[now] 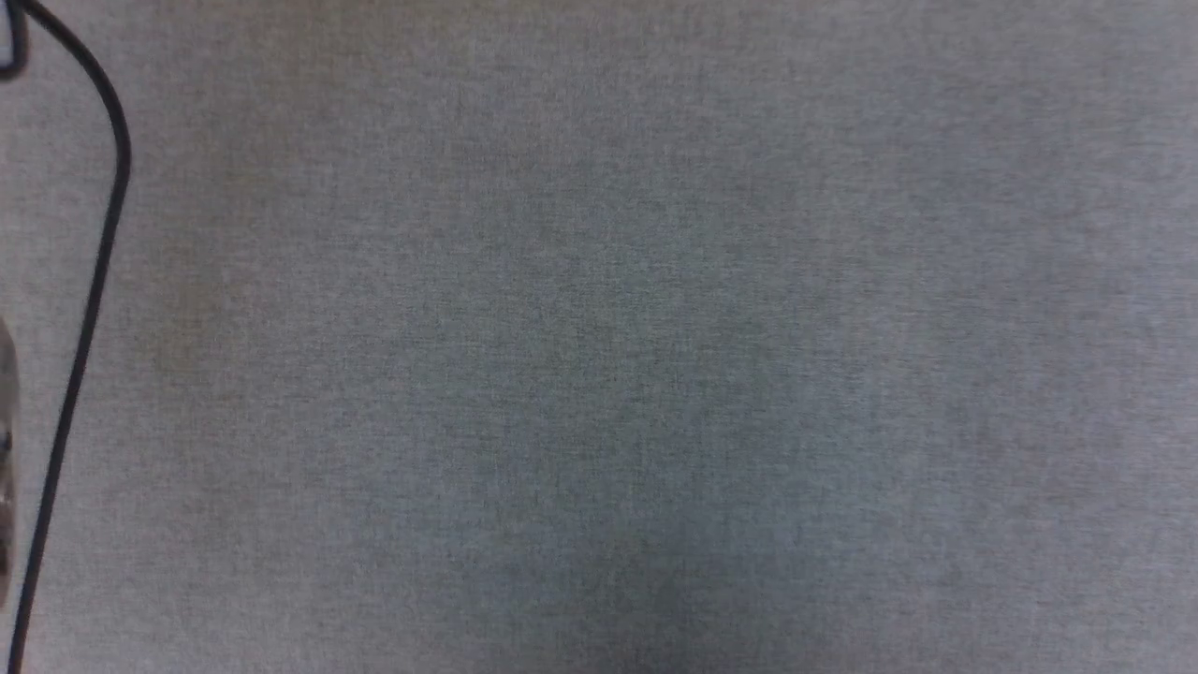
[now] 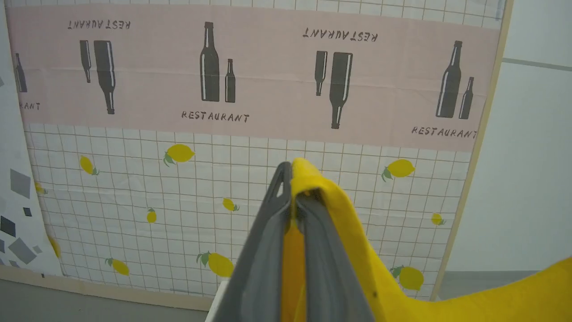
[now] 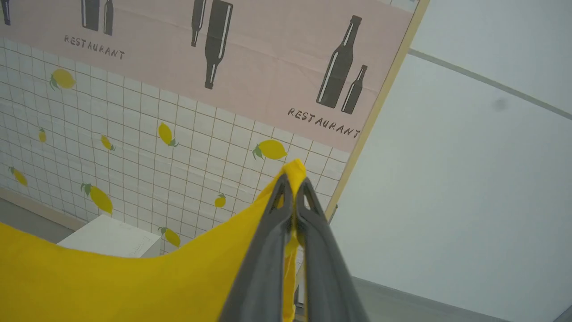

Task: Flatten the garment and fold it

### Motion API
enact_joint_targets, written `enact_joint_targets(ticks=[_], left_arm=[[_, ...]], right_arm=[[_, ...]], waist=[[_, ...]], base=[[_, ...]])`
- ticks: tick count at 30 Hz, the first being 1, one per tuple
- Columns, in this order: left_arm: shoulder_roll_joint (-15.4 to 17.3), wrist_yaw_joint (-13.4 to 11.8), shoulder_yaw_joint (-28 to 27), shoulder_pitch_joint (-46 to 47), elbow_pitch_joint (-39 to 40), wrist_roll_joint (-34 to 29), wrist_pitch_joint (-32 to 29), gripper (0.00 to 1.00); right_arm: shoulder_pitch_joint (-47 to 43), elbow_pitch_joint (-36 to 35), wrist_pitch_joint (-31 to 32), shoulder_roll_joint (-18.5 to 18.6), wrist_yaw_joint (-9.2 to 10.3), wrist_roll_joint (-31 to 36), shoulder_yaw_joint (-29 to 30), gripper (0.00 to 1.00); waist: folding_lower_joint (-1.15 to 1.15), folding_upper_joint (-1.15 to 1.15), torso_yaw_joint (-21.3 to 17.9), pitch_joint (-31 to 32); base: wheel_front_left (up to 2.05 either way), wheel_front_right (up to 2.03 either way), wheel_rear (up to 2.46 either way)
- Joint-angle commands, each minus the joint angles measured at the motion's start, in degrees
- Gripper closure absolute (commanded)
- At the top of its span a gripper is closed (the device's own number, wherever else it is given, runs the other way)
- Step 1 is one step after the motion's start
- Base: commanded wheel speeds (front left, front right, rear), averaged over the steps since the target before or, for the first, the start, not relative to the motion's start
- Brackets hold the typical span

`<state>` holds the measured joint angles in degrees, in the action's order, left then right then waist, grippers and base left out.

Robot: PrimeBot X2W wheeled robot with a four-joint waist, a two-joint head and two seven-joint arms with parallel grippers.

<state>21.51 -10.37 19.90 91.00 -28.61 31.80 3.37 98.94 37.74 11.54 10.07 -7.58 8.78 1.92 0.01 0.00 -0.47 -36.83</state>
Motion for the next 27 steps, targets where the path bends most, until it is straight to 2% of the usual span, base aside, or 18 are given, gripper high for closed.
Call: enact_joint_targets(ticks=[1, 5, 9, 13, 17, 22, 27], left_arm=[[0.2, 1.4, 0.5, -1.7, 0.4, 0.8, 0.4, 1.0], [1.4, 4.4, 1.2, -5.5, 3.1, 2.3, 0.1, 1.0], [3.2, 5.5, 0.8, -12.0, 9.5, 4.4, -0.8, 1.0], [5.6, 4.1, 0.1, -21.3, 18.9, 5.9, -1.7, 1.0], [7.7, 1.8, -0.1, -33.7, 28.7, 7.3, -2.4, 1.0], [10.2, -1.9, 0.0, -48.8, 38.8, 7.5, -2.0, 1.0], [13.1, -5.2, 1.6, -63.8, 45.3, 5.7, -0.9, 1.0]], right_arm=[[-1.7, -0.1, -0.6, 0.3, 0.09, -1.7, -0.6, 1.0], [-5.6, -2.6, -0.2, 1.9, 0.09, -7.1, -3.1, 1.0], [-12.3, -9.9, 1.6, 4.7, 0.09, -14.0, -3.9, 1.0], [-22.5, -20.5, 4.7, 8.1, 0.09, -19.8, -2.5, 1.0], [-36.2, -32.7, 8.5, 9.1, 0.09, -23.7, 1.6, 1.0], [-52.1, -46.0, 12.9, 6.3, 0.09, -25.7, 7.5, 1.0], [-66.7, -55.6, 15.7, 0.9, 0.09, -26.7, 12.4, 1.0]], waist=[[-0.01, 0.0, 1.1, -1.4], [-0.01, 0.0, 1.5, -0.8], [-0.01, 0.0, 1.7, 0.7], [-0.01, 0.0, 1.9, 3.3], [-0.01, 0.0, 2.1, 7.6], [-0.01, 0.0, 2.0, 12.6], [-0.01, 0.0, 1.7, 17.4]], base=[[0.0, 0.0, 0.0], [0.0, 0.0, 0.0], [0.0, 0.0, 0.0], [0.0, 0.0, 0.0], [0.0, 0.0, 0.0], [0.0, 0.0, 0.0], [0.0, 0.0, 0.0]])
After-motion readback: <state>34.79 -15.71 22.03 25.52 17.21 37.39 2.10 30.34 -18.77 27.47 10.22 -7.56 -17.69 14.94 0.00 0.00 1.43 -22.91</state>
